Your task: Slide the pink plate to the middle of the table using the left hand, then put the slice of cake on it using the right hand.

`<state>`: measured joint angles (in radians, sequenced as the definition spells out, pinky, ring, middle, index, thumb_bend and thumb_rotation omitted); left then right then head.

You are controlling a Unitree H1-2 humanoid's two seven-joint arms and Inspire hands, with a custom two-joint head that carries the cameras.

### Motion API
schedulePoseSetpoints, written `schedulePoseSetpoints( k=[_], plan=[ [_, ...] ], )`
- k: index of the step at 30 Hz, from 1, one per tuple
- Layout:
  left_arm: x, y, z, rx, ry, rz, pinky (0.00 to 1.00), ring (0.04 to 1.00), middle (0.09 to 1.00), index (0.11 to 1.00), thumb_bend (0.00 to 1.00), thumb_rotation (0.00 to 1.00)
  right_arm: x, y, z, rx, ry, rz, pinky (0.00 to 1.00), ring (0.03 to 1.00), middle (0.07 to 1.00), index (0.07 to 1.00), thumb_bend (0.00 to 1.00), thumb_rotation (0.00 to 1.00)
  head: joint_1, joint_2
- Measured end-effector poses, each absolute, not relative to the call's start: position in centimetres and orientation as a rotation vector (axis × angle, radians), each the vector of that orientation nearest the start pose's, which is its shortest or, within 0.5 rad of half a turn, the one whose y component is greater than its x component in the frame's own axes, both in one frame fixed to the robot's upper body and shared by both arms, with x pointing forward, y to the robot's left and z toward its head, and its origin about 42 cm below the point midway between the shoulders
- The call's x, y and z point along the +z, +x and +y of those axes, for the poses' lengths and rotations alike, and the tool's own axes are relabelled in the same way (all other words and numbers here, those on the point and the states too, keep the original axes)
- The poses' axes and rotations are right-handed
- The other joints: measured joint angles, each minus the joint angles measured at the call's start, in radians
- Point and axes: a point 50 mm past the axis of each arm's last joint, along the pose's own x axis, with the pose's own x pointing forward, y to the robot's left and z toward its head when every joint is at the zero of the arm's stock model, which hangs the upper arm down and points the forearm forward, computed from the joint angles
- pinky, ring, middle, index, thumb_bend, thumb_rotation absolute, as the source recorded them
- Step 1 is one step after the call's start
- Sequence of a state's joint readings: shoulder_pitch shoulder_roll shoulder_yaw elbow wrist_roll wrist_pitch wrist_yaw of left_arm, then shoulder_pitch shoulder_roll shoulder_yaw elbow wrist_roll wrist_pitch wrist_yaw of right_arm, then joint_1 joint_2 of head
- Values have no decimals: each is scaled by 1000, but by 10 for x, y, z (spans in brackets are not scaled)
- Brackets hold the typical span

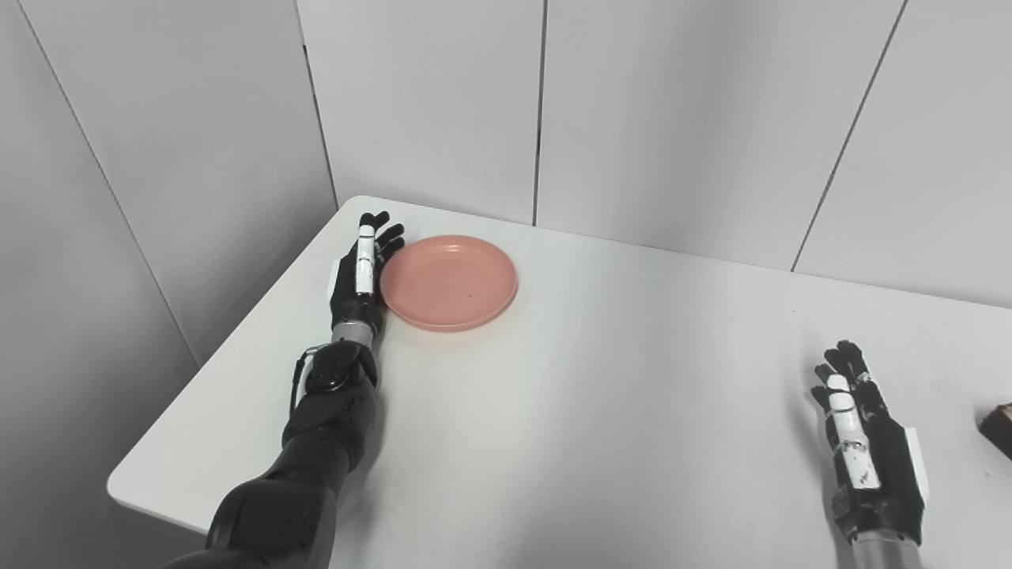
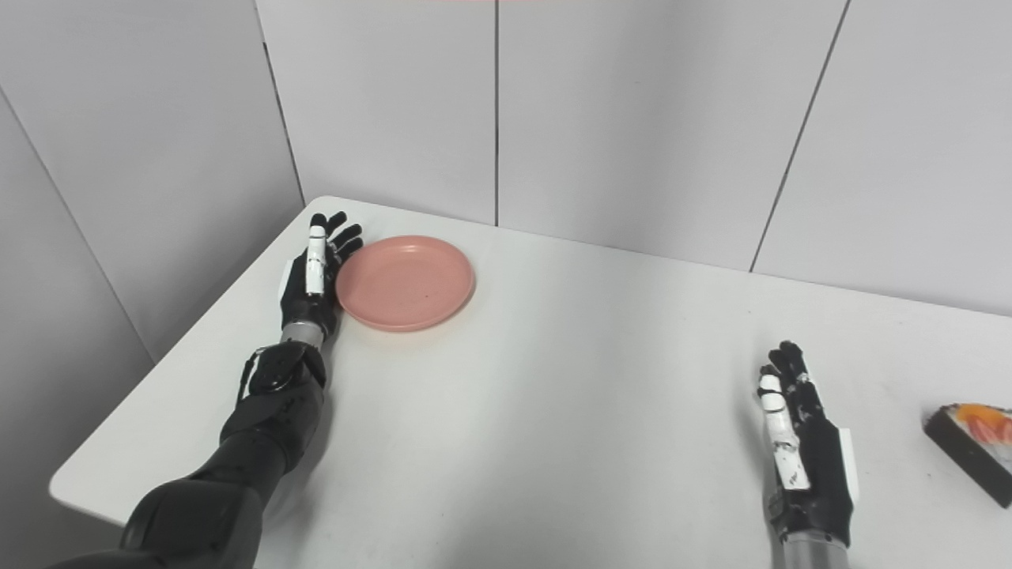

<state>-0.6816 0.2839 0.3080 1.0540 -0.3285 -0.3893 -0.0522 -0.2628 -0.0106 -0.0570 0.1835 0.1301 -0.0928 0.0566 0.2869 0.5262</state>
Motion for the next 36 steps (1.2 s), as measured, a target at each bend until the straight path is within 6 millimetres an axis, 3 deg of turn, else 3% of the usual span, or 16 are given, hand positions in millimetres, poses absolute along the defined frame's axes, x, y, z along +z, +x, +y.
schedulePoseSetpoints(
  k=[8,18,23,36],
  plan=[
    [125,470,347,233,-297,-90,853,835,811,815,703,1000,134,365,-201,77,99,-168,958,929,937,939,470,777,-37,11],
    [127,471,336,154,-293,-70,872,861,831,832,698,1000,133,359,-200,76,80,-169,956,928,943,950,462,801,-37,12],
    [126,470,320,101,-292,-63,879,868,835,834,686,1000,133,359,-200,82,80,-168,964,931,945,958,453,821,-37,12],
    [126,468,279,-25,-212,-34,866,860,834,841,699,1000,133,360,-197,78,91,-167,951,924,943,943,449,742,-44,14]
  ],
)
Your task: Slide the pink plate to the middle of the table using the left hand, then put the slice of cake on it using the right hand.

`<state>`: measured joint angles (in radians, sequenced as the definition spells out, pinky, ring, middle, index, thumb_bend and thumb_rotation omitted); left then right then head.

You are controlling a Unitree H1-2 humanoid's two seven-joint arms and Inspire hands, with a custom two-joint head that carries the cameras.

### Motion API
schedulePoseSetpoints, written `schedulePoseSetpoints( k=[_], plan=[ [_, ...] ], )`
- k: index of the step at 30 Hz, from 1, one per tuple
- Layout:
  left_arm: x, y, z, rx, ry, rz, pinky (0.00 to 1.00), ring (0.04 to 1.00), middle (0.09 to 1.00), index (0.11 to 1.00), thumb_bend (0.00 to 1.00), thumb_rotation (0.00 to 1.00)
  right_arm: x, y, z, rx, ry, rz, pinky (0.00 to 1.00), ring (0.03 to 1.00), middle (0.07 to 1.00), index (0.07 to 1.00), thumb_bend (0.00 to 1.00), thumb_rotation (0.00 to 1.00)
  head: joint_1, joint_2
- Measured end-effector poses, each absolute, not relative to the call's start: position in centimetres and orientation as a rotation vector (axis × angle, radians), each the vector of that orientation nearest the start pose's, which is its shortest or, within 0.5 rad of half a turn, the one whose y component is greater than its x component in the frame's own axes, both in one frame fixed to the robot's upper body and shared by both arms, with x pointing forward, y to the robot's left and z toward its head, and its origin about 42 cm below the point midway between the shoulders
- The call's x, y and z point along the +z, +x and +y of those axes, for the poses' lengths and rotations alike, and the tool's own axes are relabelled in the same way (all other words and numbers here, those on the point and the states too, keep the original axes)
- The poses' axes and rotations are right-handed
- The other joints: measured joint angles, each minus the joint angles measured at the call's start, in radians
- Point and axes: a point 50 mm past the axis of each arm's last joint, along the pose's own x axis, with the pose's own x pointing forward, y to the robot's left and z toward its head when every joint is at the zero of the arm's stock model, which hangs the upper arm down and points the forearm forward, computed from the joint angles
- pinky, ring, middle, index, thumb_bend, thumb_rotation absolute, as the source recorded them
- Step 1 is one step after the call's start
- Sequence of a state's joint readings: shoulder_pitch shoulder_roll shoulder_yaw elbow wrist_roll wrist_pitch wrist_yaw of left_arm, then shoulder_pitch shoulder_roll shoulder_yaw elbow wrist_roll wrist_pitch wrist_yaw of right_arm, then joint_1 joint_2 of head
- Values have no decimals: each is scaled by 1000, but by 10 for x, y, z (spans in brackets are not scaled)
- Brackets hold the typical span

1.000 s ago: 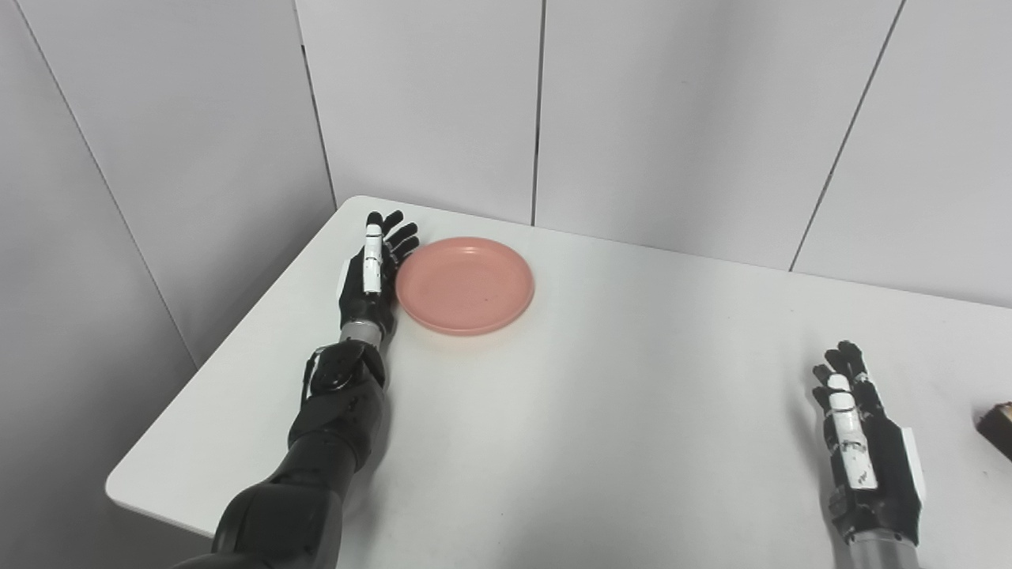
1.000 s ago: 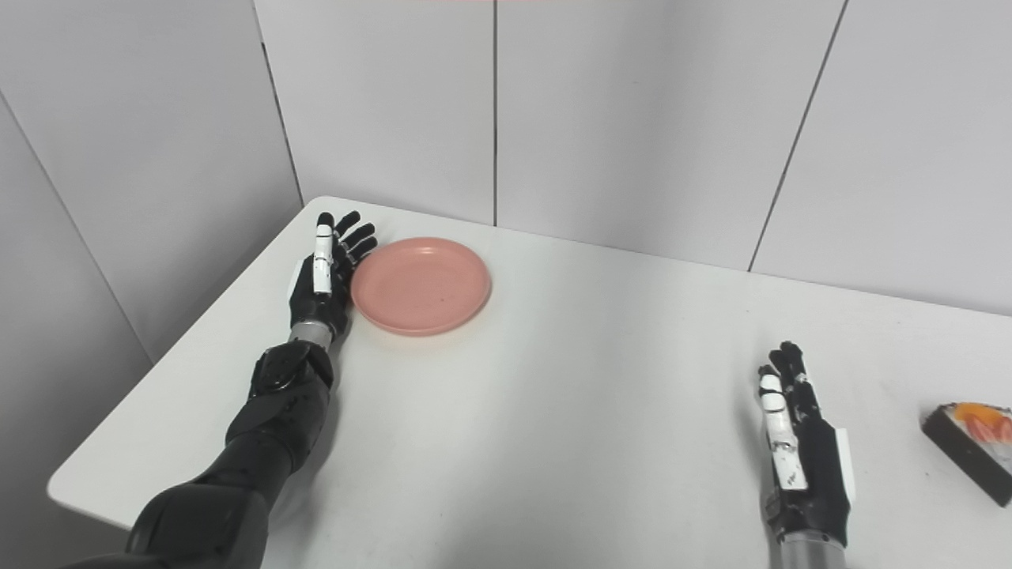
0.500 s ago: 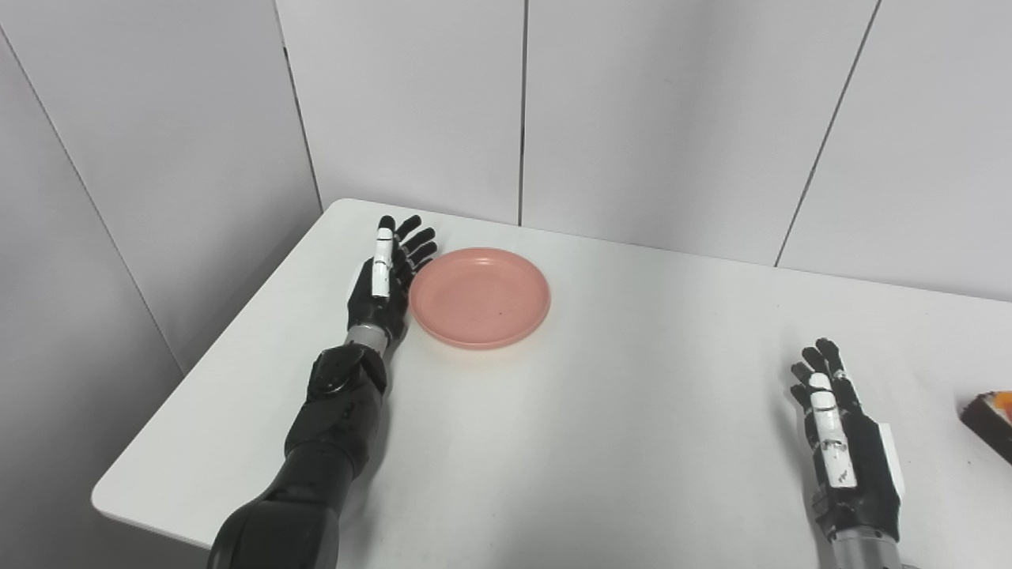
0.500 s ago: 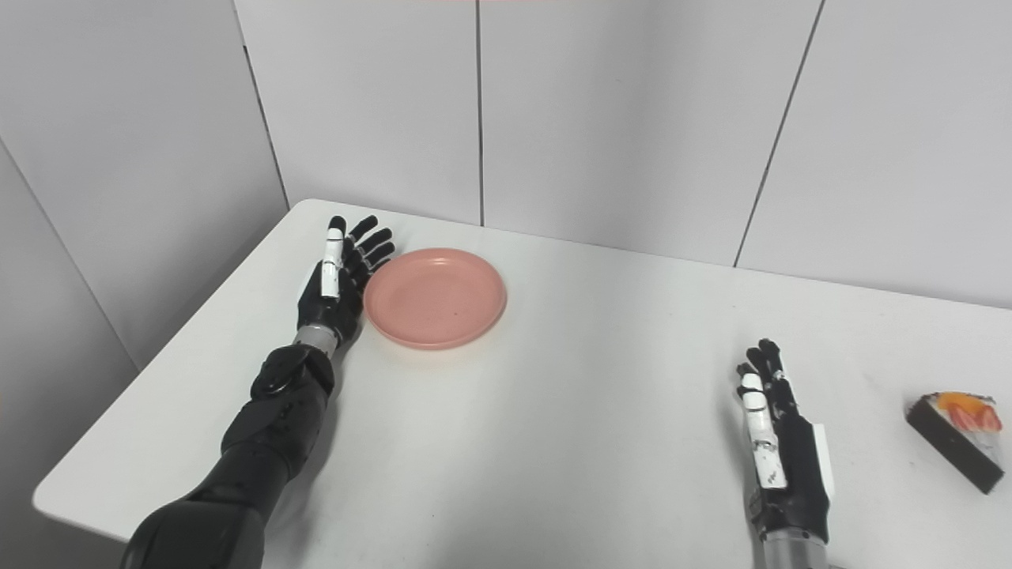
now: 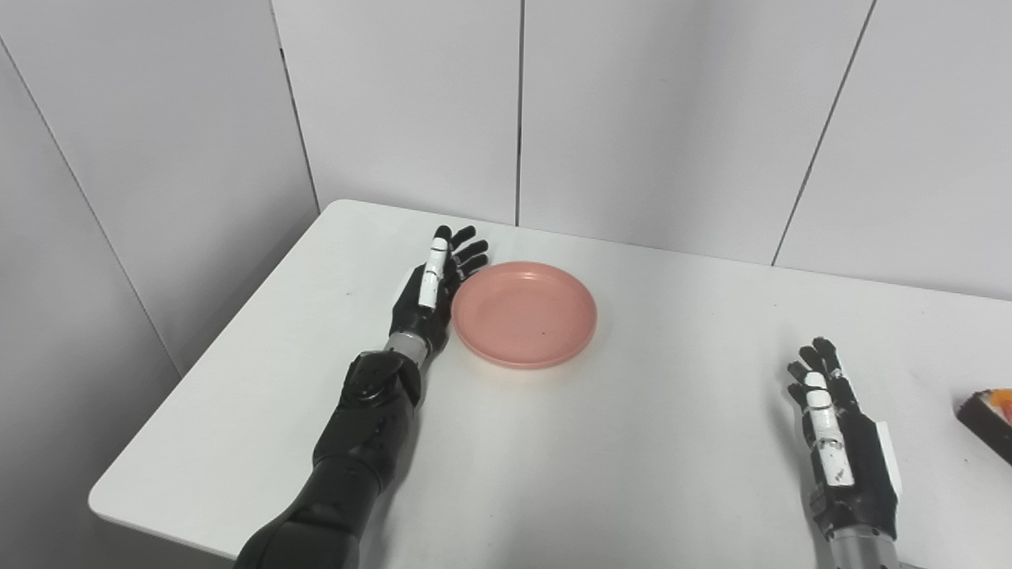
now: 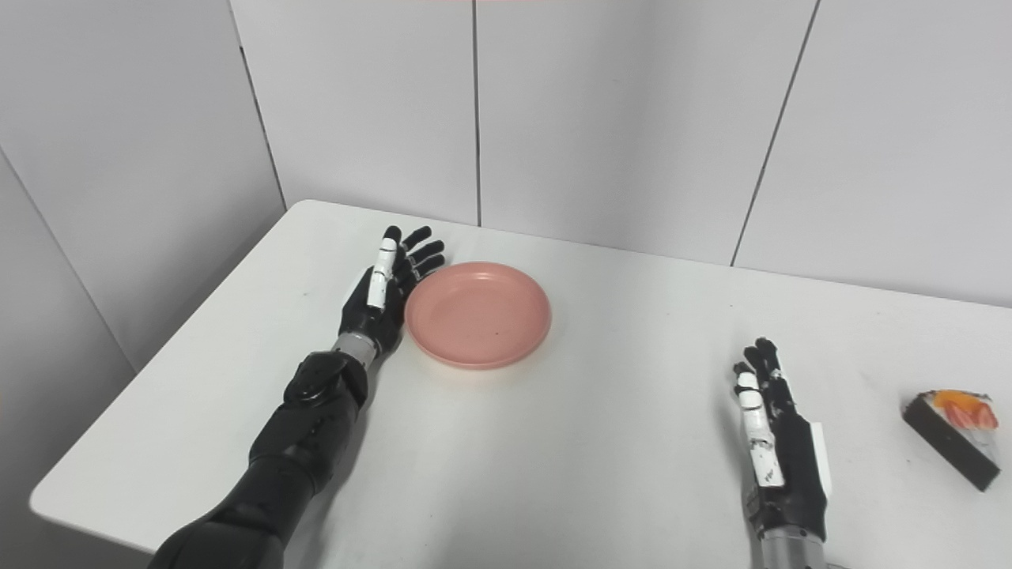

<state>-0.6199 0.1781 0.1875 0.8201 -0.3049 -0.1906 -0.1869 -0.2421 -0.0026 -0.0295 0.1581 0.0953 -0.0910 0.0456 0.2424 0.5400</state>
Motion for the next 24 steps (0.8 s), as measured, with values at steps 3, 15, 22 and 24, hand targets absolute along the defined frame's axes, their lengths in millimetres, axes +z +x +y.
schedulePoseSetpoints(
  k=[3,15,22,24],
  plan=[
    [125,466,272,-43,-216,-31,853,861,835,839,700,1000,133,360,-197,75,94,-167,940,915,933,934,466,719,-6,2],
    [126,457,242,-142,-227,-2,884,874,856,861,678,1000,133,360,-192,85,69,-163,953,933,956,971,470,804,-72,20],
    [128,449,235,-163,-269,12,876,868,859,868,679,1000,131,357,-185,129,29,-129,994,973,982,1000,481,957,-139,38],
    [128,447,230,-164,-306,20,877,870,859,868,679,1000,131,355,-184,132,20,-130,992,973,984,1000,481,967,-153,41]
  ],
)
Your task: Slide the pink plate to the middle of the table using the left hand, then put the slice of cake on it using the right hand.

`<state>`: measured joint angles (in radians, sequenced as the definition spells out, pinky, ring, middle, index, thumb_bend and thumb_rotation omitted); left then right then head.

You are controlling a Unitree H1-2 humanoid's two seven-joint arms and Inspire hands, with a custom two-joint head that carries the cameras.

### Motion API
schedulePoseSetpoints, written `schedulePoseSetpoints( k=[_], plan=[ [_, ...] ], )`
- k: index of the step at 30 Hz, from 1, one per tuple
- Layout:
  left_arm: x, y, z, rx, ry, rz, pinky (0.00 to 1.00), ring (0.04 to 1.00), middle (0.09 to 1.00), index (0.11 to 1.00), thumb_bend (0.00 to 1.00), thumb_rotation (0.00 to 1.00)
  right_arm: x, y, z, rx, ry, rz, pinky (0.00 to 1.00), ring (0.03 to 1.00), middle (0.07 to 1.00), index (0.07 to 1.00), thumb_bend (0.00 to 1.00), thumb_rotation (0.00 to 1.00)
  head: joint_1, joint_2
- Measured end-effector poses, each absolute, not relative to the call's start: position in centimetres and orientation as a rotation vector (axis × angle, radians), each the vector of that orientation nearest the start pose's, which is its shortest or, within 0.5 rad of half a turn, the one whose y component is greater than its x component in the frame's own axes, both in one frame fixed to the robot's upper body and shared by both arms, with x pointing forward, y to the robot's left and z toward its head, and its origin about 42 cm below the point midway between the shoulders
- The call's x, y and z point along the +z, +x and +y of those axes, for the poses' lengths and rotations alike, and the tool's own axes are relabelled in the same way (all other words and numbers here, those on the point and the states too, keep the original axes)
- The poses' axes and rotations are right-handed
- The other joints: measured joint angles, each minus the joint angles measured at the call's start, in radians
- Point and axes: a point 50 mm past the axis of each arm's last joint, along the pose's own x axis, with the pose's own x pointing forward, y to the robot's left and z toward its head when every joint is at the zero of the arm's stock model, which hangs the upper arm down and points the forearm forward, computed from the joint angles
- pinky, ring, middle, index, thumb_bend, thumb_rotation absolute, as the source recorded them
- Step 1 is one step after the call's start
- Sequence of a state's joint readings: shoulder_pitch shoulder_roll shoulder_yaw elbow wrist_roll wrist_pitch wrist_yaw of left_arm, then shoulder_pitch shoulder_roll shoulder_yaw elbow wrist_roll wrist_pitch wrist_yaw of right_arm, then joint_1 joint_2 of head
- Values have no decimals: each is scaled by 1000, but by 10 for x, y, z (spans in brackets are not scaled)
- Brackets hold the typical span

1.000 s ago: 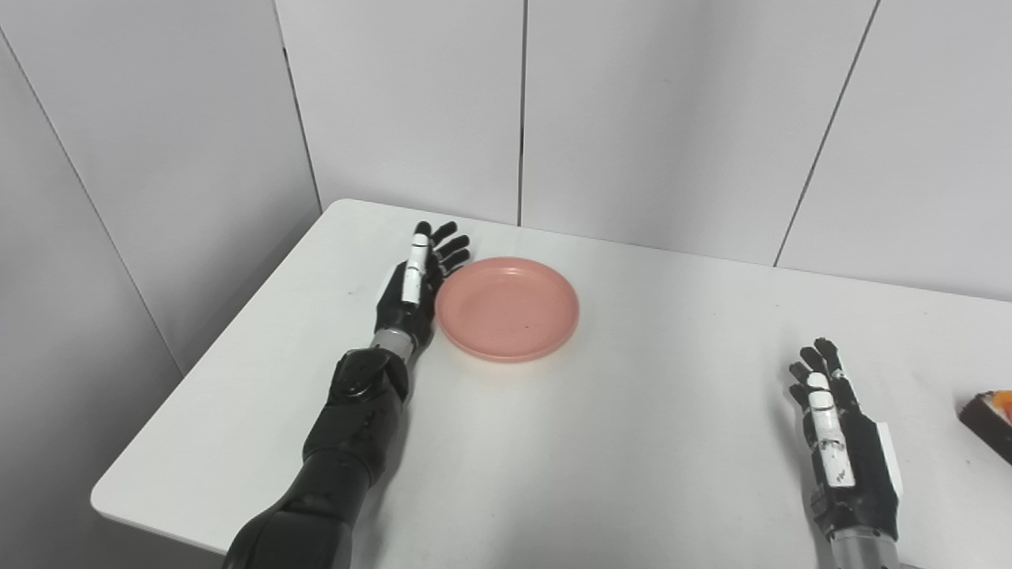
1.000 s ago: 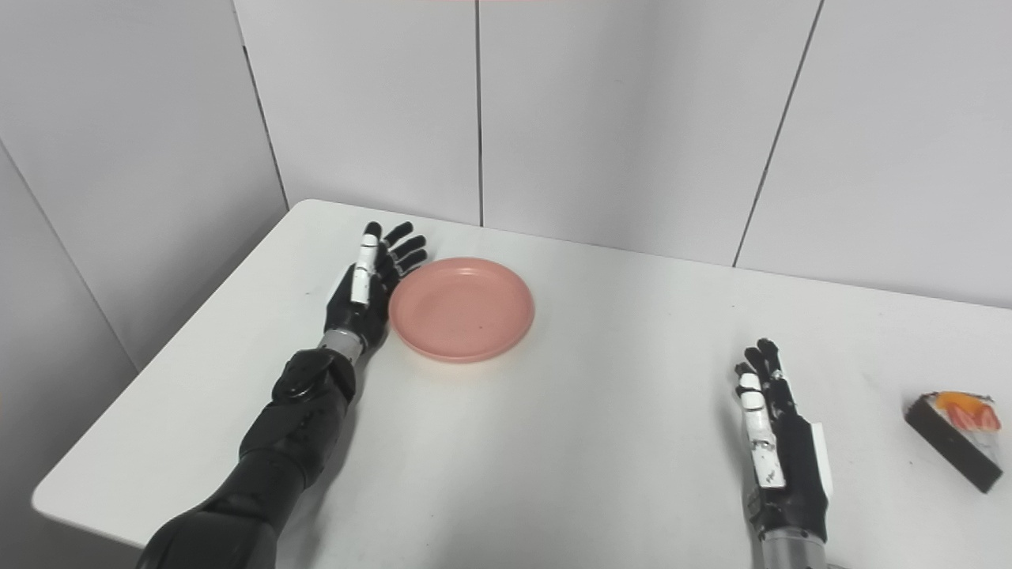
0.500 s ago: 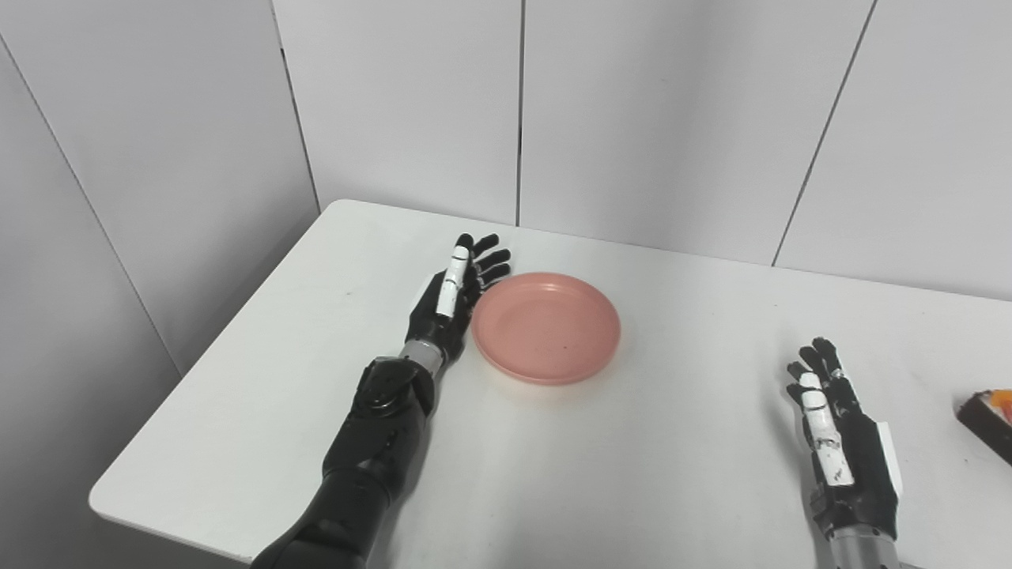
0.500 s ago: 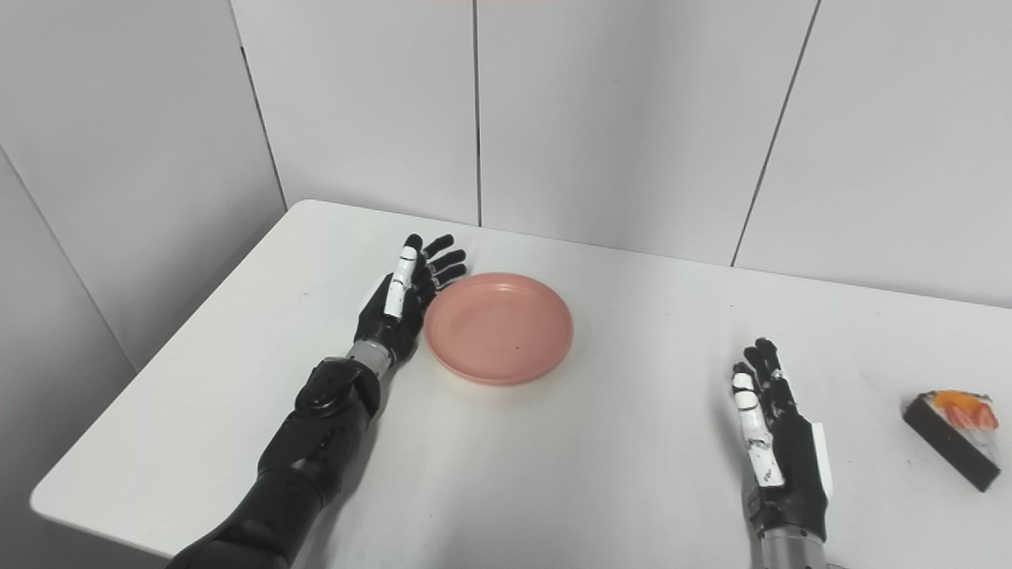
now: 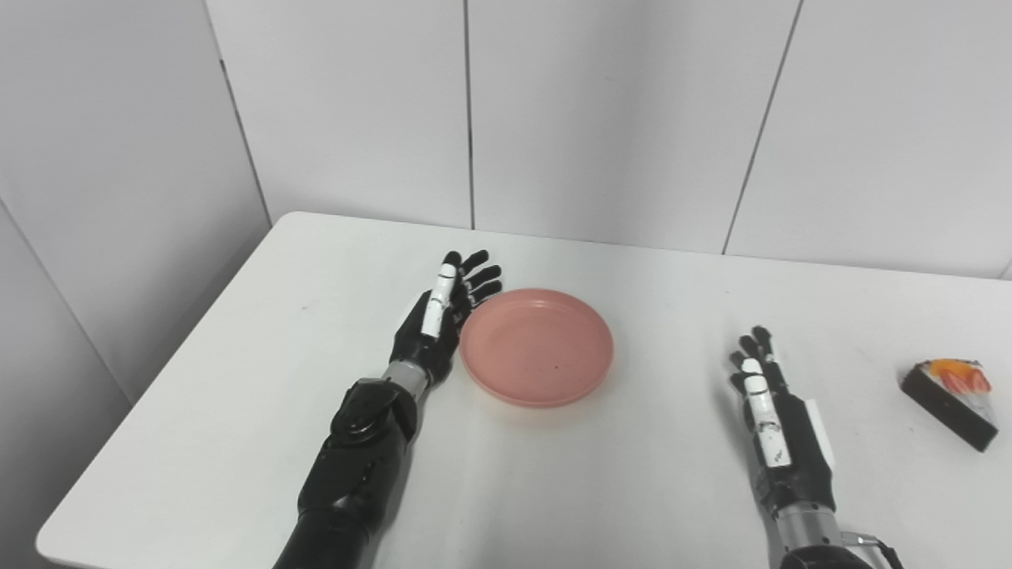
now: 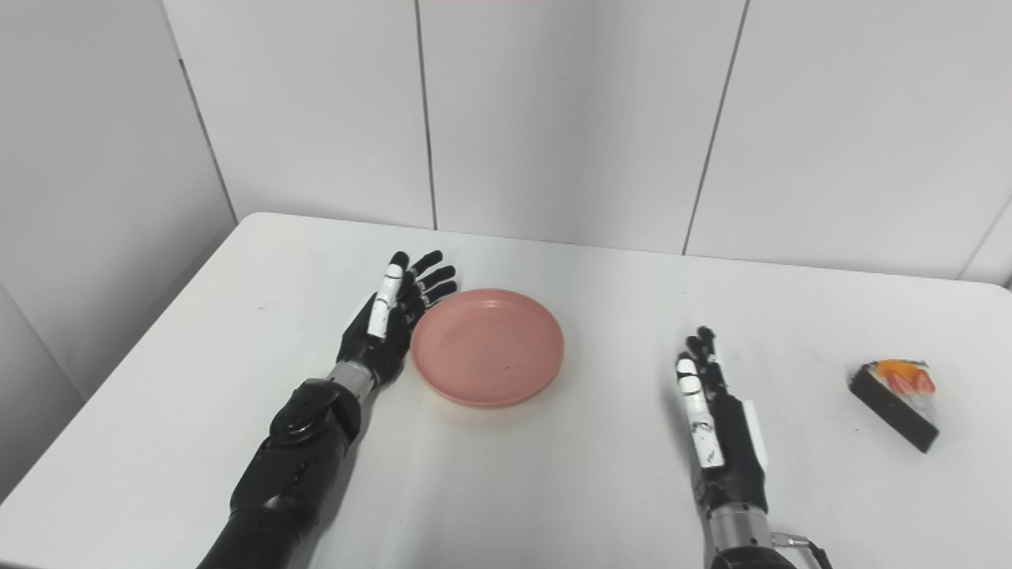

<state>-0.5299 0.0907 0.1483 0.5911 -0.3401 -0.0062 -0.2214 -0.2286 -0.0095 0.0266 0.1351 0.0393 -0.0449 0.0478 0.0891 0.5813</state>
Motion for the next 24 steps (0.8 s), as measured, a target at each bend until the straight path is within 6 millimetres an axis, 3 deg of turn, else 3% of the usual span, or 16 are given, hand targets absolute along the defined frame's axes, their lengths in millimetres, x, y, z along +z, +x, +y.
schedulePoseSetpoints(
  k=[9,14,24],
  plan=[
    [127,431,212,-199,-335,31,950,936,911,903,681,1000,131,355,-180,126,7,-124,986,973,985,1000,482,904,-65,14],
    [126,420,202,-207,-323,28,973,957,935,930,655,1000,131,355,-176,125,7,-121,1000,984,997,1000,504,907,-139,23],
    [123,409,185,-266,-313,22,1000,991,969,970,646,1000,130,361,-164,145,2,-112,1000,1000,1000,1000,523,907,-207,25]
  ],
)
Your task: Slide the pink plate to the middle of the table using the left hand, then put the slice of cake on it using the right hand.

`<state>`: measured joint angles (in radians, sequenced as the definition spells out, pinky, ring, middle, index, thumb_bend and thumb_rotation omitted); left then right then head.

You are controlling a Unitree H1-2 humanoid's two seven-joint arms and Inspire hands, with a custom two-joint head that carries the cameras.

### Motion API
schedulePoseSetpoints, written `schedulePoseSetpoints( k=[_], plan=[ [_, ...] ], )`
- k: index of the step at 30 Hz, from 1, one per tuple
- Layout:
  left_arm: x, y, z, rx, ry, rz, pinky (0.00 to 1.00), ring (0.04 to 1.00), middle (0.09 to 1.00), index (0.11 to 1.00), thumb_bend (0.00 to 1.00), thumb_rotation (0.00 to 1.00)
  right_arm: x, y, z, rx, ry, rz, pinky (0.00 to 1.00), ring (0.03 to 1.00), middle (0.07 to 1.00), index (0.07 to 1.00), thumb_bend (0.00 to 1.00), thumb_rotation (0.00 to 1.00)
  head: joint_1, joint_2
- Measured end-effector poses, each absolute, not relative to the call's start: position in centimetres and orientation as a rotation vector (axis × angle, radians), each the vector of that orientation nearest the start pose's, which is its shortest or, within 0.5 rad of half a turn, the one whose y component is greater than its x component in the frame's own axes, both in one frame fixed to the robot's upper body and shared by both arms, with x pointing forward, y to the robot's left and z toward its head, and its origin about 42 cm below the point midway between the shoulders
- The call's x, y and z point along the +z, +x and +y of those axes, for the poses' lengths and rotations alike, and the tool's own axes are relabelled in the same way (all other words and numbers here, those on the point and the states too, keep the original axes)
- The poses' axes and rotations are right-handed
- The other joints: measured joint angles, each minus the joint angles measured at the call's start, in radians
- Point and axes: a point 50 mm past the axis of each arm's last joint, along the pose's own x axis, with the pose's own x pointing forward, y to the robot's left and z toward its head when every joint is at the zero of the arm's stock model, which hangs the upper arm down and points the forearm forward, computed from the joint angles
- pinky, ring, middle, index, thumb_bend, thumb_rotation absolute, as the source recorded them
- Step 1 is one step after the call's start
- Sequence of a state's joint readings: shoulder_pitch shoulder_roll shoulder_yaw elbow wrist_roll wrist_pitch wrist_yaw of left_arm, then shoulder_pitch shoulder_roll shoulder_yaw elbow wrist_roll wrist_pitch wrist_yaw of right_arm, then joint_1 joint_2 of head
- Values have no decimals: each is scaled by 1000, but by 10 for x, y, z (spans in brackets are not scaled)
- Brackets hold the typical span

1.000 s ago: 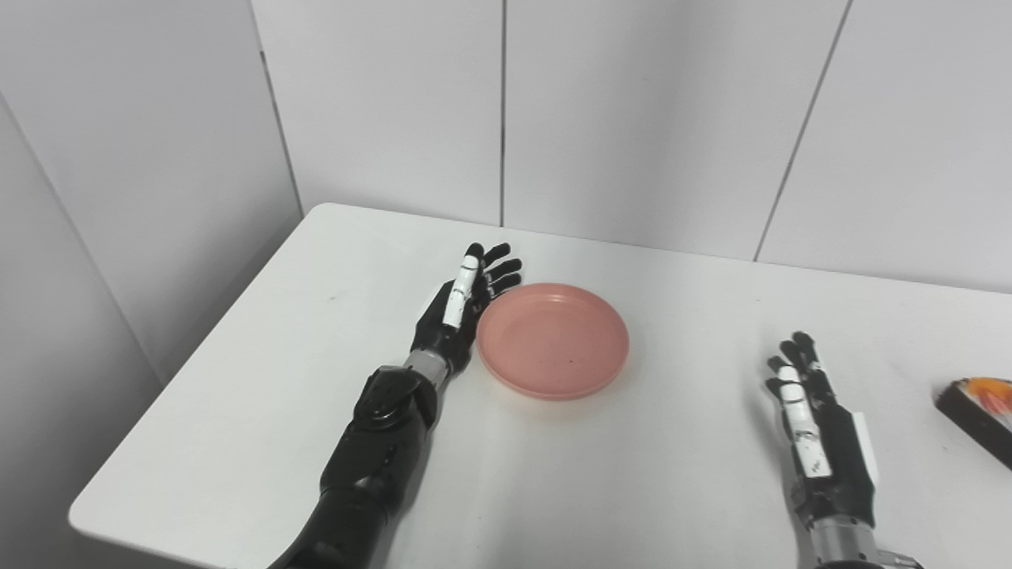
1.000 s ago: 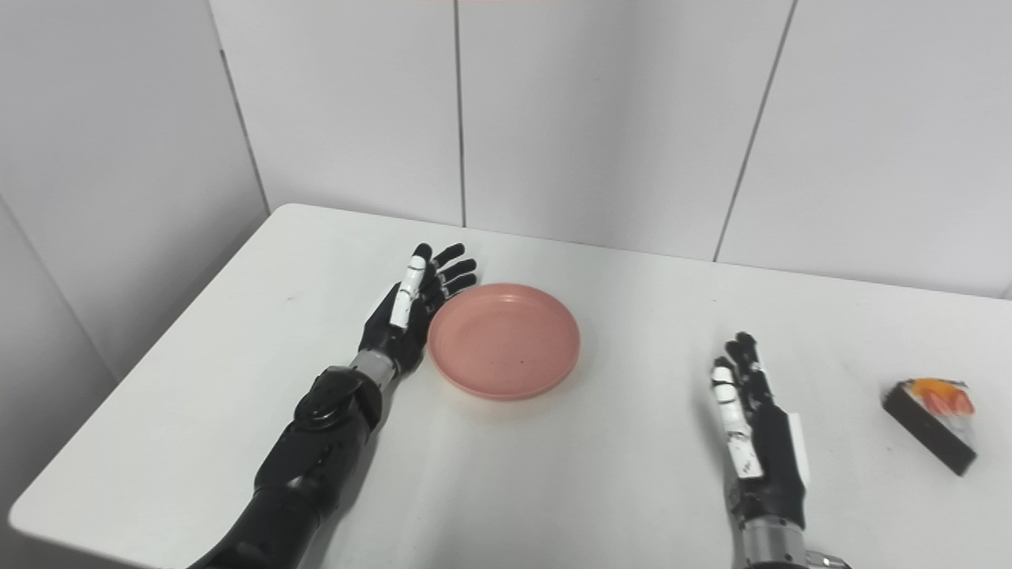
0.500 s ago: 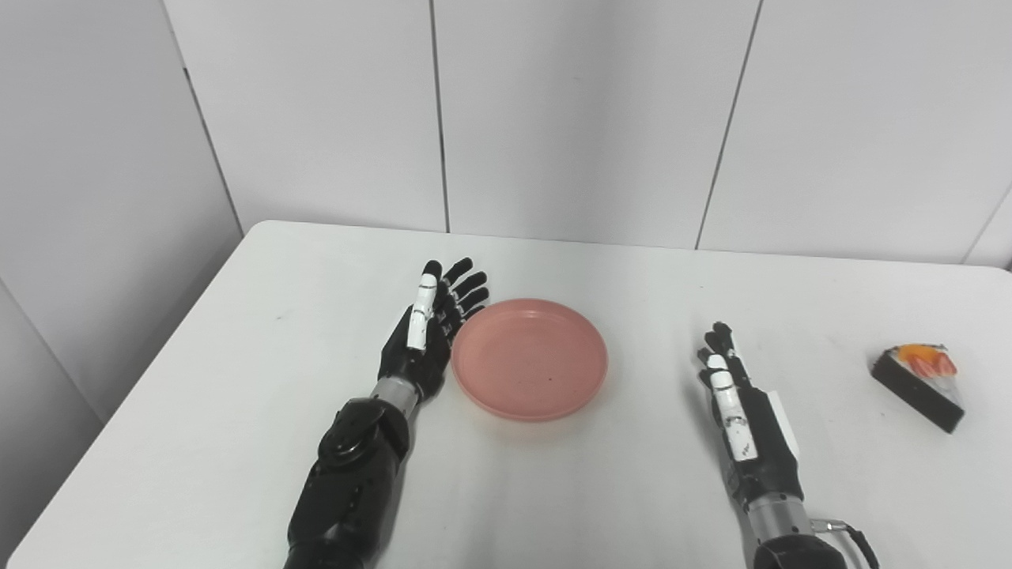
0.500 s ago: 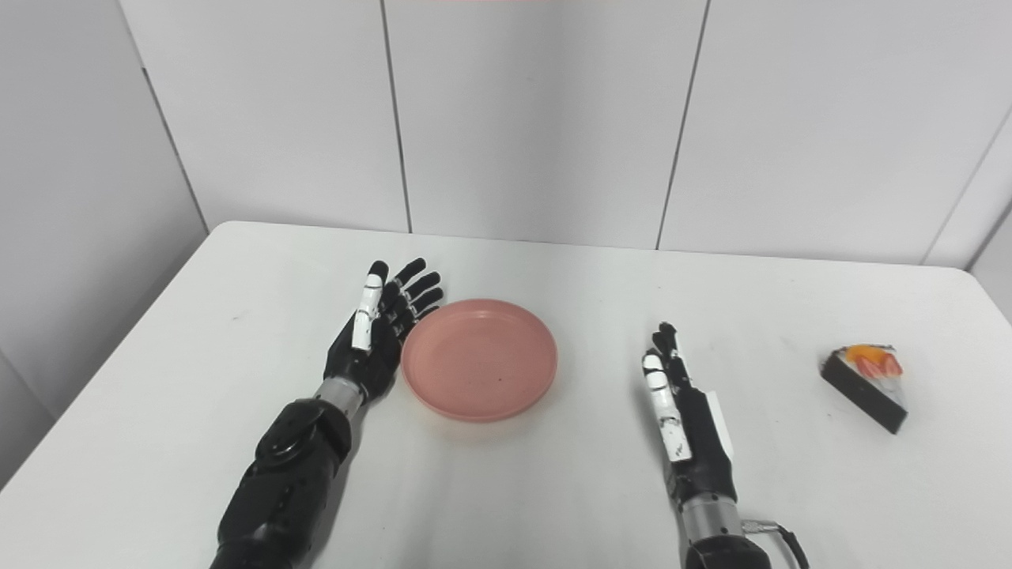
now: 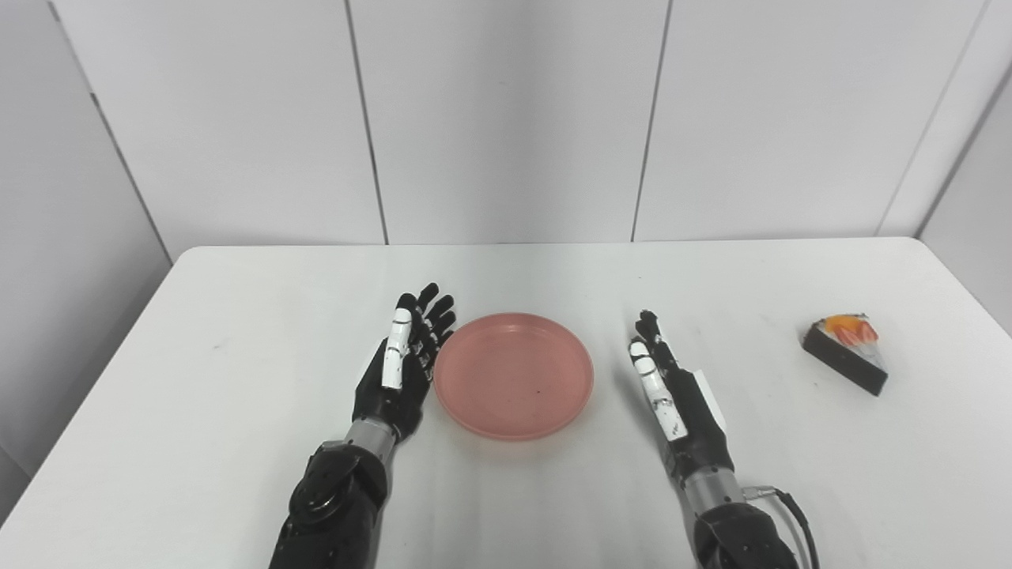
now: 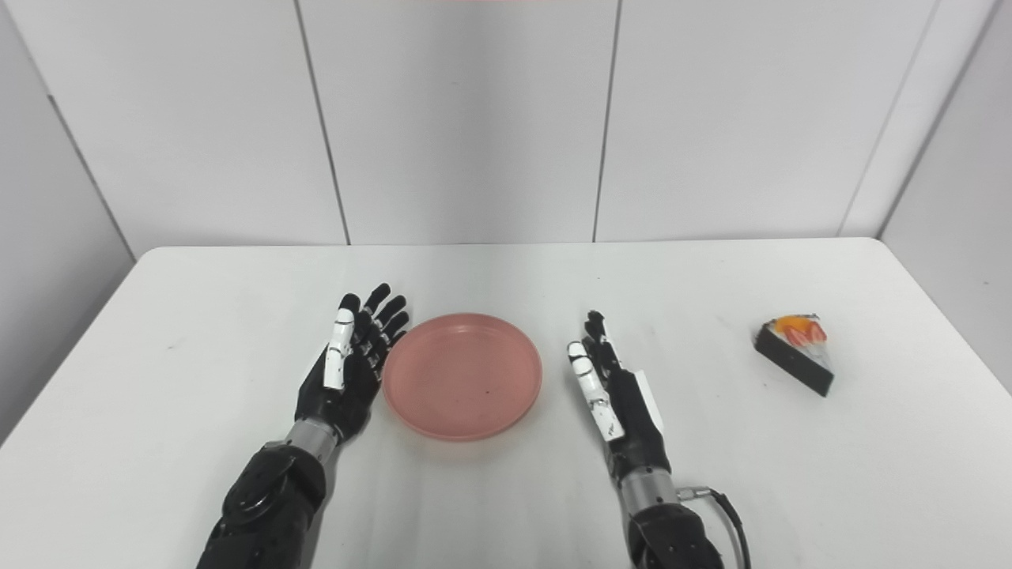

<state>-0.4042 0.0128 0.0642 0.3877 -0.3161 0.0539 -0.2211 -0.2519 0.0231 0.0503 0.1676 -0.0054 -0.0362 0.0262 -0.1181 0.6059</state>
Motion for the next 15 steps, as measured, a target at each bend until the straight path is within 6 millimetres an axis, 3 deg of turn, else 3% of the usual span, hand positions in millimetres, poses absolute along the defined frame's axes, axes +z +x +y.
schedulePoseSetpoints(
  k=[15],
  plan=[
    [123,398,168,-270,-274,24,988,963,938,935,611,1000,130,363,-160,149,4,-111,1000,1000,1000,1000,547,902,-38,12]
  ],
)
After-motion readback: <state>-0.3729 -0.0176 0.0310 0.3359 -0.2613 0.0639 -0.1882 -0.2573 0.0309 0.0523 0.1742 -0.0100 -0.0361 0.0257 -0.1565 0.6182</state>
